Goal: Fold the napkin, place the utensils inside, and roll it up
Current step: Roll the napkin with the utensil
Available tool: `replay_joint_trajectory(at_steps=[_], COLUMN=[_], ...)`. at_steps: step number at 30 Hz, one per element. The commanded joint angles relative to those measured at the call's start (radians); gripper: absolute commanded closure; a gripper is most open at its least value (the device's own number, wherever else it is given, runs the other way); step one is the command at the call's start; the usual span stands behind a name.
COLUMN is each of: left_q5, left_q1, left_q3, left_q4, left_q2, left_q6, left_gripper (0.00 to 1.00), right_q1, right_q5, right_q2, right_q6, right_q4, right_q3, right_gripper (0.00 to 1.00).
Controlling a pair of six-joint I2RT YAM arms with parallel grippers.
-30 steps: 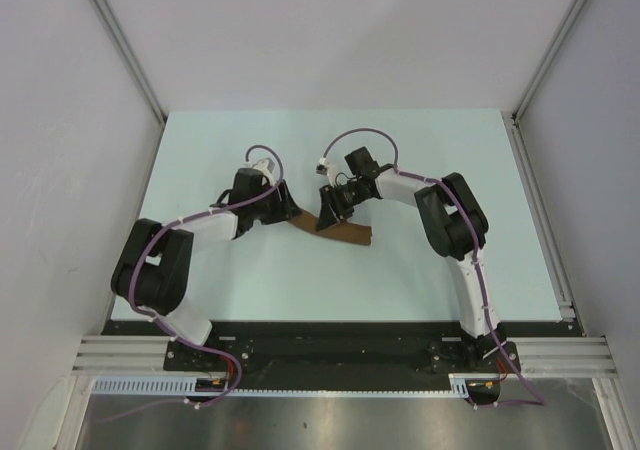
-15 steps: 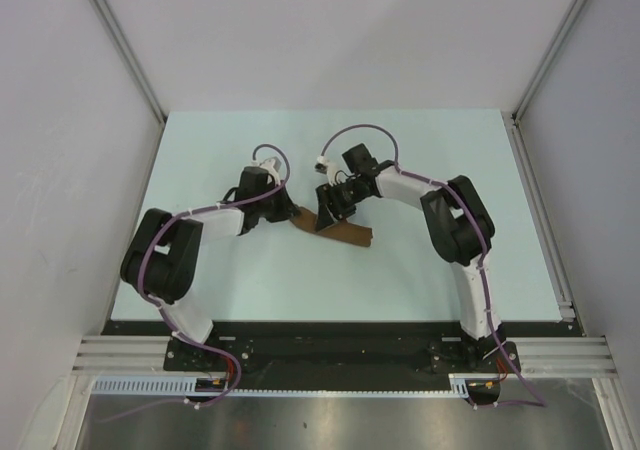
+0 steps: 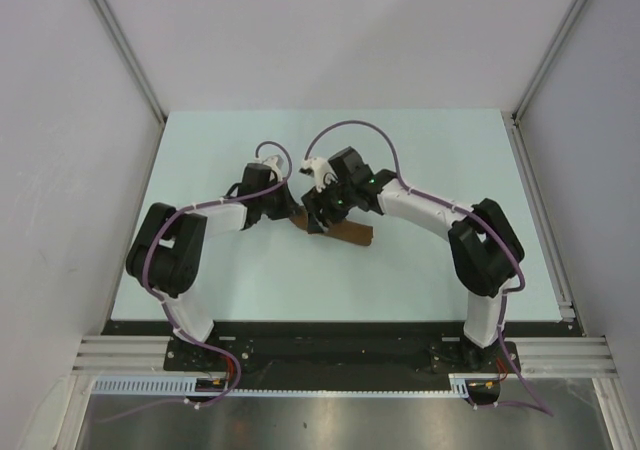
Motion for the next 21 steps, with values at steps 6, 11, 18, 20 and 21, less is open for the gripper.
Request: replay_joint_trajectory(at_steps=[6,11,18,20,21], left_q5=[0.012,0.015,0.015,0.005,-0.003], left_q1=[-0.006,-0.006,-0.006,-0.006,-0.004], left_q3=[0.05,0.062,0.113,0.126,0.142], left_q4=[-0.02,-0.026,-0.055,-0.069,-0.083], left_q2=[0.02,0.029,0.012,0.0,-0.008], left_q6=[0.008,0.007,0.007,0.01,0.01], left_gripper=[0.99,0.92,0.54,0.43,0.39], right_q1=[0.028,0.011,-0.027,-0.038,-0.044], right_q5=[0.111,0.119,0.113,0.108,0.1], right_q2=[0.077,0.109,0.146,0.153,0.157], right_q6=[-0.013,-0.018,-0.012,-0.007,-0.005], right_q4=[0.025,0.032,0.044,0.051,0.055], right_q3=[-0.018,-0.002,-0.001,-0.001,-0.001], right_gripper=[0.31,0.31,0.31,0.31,0.31])
